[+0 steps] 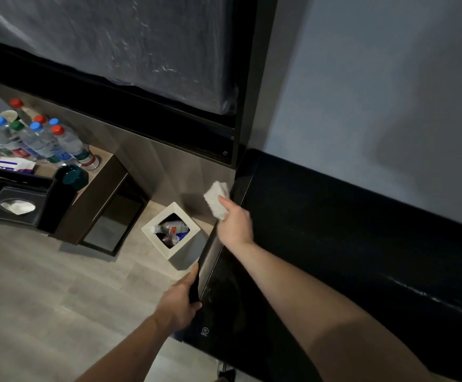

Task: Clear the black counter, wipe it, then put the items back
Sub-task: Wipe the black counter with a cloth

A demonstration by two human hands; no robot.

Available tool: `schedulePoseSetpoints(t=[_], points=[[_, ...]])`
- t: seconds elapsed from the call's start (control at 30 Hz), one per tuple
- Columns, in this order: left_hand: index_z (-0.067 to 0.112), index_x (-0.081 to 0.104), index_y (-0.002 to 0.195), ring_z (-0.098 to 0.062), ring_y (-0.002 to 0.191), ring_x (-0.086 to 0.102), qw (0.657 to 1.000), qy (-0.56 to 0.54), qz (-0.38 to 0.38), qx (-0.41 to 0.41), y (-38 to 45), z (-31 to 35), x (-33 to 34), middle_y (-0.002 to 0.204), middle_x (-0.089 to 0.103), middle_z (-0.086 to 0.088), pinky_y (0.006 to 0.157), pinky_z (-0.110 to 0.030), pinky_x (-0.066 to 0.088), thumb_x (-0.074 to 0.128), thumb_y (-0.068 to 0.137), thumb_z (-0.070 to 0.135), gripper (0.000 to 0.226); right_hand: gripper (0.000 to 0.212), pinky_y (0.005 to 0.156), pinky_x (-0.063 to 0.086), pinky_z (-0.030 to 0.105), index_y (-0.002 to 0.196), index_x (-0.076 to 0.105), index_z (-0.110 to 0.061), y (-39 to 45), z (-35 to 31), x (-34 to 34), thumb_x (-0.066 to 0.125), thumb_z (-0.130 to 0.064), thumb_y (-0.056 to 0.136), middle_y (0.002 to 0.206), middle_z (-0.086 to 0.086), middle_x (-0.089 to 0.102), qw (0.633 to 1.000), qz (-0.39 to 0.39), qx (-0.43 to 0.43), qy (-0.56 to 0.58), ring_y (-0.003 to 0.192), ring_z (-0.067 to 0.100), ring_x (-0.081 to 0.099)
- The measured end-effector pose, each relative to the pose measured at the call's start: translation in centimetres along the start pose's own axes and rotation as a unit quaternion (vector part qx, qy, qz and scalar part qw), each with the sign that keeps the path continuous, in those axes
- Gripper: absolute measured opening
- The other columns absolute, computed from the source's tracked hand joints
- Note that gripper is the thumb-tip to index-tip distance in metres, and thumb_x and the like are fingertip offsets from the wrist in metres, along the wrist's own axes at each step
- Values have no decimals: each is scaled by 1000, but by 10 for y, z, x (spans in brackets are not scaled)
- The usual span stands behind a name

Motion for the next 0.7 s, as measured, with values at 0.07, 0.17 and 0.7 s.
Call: schedulePoseSetpoints(t=[0.07, 0.17, 0.7], points=[[46, 3, 161, -20, 139, 49, 1000, 0, -1, 6, -2, 3, -2, 152, 52, 6, 117, -34, 39, 76, 87, 18, 108, 72, 113, 42, 28, 152, 51, -30, -3, 38, -33, 65, 3, 89, 152, 0, 56, 996, 14, 8, -86, 132, 23, 59], [47, -1, 160, -23, 140, 48, 1000, 2, -13, 8, -3, 3, -1, 152, 51, 4, 118, -40, 39, 75, 89, 18, 108, 74, 115, 40, 32, 155, 46, -28, -16, 101, -72, 62, 4, 90, 156, -1, 50, 985, 28, 43, -162, 136, 22, 55], [47, 0, 161, -21, 132, 54, 1000, -2, -24, -6, 11, -14, 5, 141, 59, 4, 112, -34, 44, 77, 87, 25, 109, 75, 123, 30, 34, 162, 30, -28, 1, 50, 36, 60, -4, 97, 171, -1, 21, 989, -1, 26, -143, 156, 19, 25]])
Point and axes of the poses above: each hand's wrist, its own y-axis towards the middle knuckle, its own x-axis out of the palm, z = x × y, the point moved 5 cm from there along y, towards the middle knuckle
